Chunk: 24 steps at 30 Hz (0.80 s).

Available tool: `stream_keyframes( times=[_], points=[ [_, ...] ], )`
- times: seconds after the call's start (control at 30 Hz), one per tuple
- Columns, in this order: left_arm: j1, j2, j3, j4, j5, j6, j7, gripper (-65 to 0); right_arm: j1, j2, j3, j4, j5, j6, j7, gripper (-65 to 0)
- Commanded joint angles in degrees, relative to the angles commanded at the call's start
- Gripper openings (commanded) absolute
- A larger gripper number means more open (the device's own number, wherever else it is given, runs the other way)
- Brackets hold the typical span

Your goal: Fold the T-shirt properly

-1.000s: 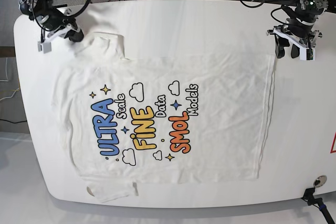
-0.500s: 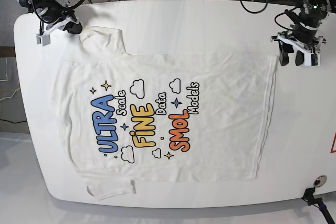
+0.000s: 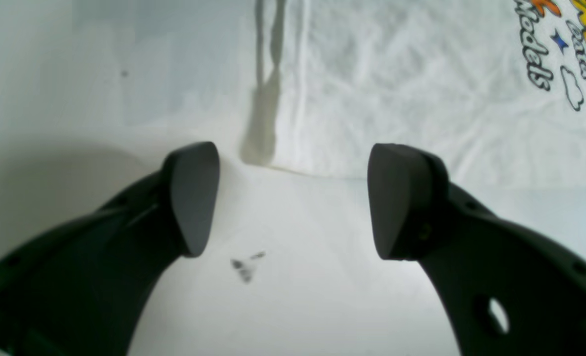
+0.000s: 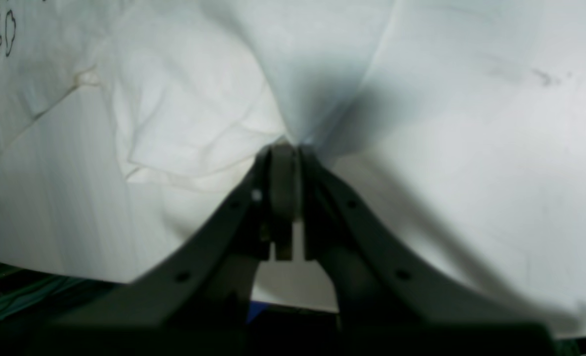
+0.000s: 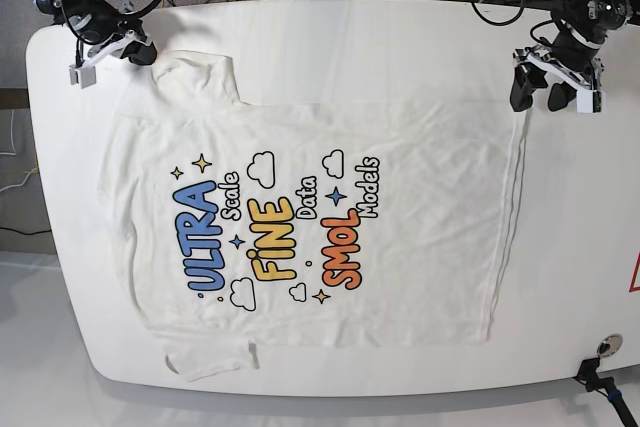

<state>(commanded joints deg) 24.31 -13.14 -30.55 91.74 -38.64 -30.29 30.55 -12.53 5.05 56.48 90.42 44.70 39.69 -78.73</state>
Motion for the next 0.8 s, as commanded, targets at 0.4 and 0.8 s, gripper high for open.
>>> stream_keyframes(
  times=[0.4, 0.8],
  points=[
    [-3.4, 0.2, 4.0, -5.9, 0.1, 0.0, 0.0, -20.9, -0.1, -0.1, 0.0, 0.0, 0.0, 0.00, 0.0, -65.0],
    [-6.9, 3.0, 5.2, -9.8, 0.1, 0.0, 0.0, -20.9, -0.2, -0.1, 0.0, 0.0, 0.0, 0.00, 0.0, -65.0]
  ],
)
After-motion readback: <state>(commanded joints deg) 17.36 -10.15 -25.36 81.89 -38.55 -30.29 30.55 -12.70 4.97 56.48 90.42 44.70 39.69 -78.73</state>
